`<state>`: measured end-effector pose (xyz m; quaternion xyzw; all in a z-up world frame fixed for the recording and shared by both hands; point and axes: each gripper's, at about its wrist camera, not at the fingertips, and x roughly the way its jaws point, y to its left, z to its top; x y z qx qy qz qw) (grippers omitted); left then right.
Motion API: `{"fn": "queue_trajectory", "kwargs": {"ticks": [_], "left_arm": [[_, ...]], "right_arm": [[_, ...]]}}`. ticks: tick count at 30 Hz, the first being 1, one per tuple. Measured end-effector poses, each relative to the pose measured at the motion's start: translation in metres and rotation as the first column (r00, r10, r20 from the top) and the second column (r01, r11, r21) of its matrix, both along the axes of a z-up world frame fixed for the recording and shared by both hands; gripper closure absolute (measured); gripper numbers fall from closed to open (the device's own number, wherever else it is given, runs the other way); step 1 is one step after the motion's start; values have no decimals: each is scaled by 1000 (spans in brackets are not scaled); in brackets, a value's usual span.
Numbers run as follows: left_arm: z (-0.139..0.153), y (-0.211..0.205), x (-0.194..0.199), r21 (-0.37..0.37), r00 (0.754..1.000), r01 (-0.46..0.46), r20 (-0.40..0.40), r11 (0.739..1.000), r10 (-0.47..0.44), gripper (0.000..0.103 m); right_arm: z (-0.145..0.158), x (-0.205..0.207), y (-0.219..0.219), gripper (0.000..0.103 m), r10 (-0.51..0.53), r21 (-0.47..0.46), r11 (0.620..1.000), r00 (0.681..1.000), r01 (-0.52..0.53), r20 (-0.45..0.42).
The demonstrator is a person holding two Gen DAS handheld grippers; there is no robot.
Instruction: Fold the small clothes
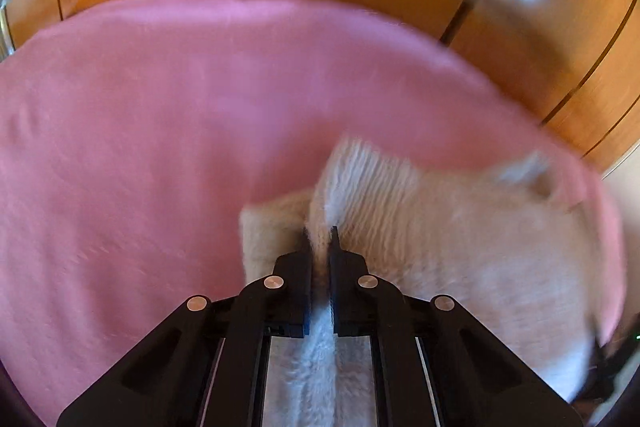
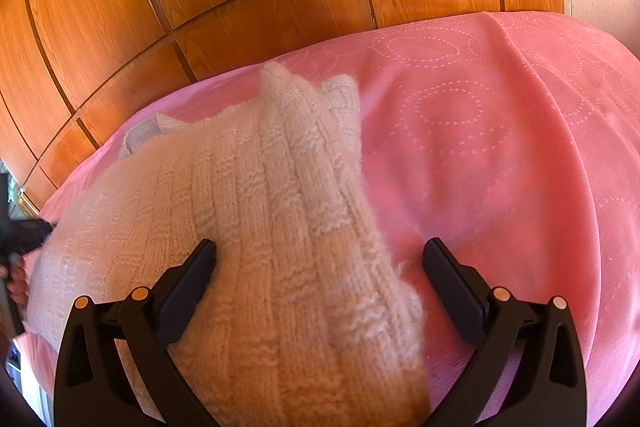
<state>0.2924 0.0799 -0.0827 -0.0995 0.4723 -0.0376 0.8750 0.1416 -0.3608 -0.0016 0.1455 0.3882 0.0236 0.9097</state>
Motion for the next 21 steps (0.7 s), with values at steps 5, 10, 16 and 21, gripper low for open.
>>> {"fn": "queue_trajectory", "kwargs": {"ticks": [5, 10, 16, 21], "left_arm": [[23, -12, -12, 64, 996, -69, 64, 996, 65, 89], [51, -20, -47, 81, 982, -52, 186, 995, 36, 88], [53, -78, -79, 100, 955, 163, 233, 982, -182, 88], [39, -124, -73, 112, 936, 286, 181, 952, -302, 88]], "right_arm": [[11, 11, -2, 2, 6, 4, 1000, 998, -6, -64], [53, 20, -7, 14, -9, -40, 999, 1000, 10, 18], [67, 72, 32, 39, 130, -168, 978, 991, -127, 12], [36, 126, 52, 73, 119, -313, 936, 982, -160, -146]]}}
